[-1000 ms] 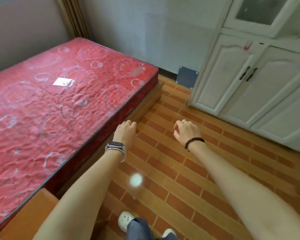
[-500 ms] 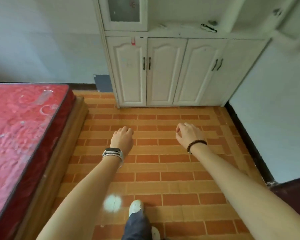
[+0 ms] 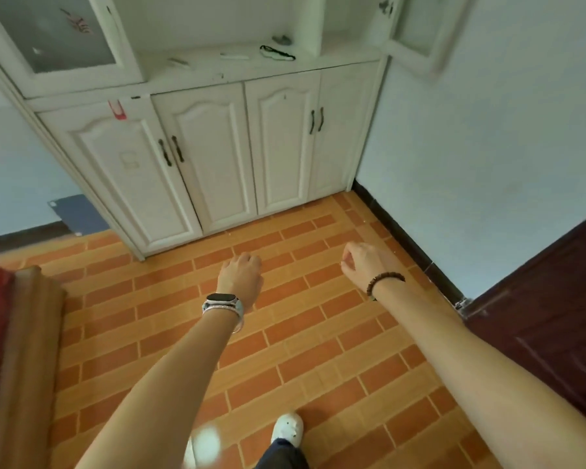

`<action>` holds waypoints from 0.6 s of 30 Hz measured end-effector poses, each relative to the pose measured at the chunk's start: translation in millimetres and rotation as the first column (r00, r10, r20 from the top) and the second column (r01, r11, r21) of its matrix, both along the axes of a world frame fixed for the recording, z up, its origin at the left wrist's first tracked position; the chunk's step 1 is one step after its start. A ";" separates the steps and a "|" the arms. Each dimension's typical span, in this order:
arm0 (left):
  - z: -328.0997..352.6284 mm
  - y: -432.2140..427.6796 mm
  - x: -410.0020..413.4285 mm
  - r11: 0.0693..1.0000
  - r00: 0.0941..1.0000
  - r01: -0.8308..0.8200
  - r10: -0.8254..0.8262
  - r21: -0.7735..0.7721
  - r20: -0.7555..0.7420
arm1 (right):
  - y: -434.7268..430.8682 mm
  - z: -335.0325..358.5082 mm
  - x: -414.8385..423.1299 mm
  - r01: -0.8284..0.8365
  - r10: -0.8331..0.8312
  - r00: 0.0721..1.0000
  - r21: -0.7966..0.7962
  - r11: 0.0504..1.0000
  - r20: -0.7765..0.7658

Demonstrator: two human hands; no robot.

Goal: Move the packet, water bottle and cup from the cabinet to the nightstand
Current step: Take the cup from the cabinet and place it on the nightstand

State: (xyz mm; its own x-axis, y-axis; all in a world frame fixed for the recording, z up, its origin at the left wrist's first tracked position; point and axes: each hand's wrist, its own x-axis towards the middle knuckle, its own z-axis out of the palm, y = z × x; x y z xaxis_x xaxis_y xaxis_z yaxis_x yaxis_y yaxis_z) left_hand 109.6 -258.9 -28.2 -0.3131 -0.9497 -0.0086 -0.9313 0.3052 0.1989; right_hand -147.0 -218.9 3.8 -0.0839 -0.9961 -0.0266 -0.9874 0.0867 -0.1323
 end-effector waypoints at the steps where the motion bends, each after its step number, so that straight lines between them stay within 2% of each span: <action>1: 2.7 -14.4 -1.9 1.000 1.000 0.010 -0.010 -0.013 -0.021 | -9.6 1.2 -0.5 0.006 -0.006 1.000 -0.002 1.000 -0.002; 9: 16.5 -99.4 -30.0 0.983 0.987 0.136 -0.144 -0.120 -0.066 | -53.3 -1.9 -6.9 0.075 -0.073 0.997 -0.056 0.996 0.040; 18: 10.5 -156.8 -94.7 0.973 0.968 0.196 -0.212 -0.123 -0.133 | -91.6 -5.8 -70.0 0.180 -0.175 0.982 -0.082 0.980 0.072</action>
